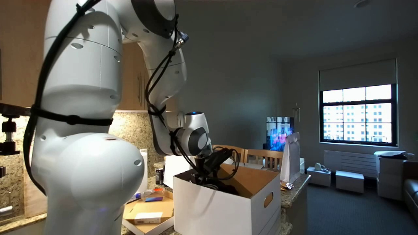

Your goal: Pick up two bottles from the box and put them on the box cover

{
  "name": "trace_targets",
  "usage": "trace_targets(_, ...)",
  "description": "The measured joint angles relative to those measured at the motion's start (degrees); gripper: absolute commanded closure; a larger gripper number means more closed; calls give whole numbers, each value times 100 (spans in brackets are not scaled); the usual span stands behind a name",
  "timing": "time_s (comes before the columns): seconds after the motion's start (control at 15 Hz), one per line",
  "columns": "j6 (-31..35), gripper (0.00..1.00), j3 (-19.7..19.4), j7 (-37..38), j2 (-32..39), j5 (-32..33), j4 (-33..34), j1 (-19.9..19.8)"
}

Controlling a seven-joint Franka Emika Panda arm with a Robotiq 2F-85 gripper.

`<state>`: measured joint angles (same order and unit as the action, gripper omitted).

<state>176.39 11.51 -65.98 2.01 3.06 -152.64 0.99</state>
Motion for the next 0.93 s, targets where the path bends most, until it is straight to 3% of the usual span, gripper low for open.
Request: trace_targets(0.93,-3,0,146,-1,264,-392,-144,-3)
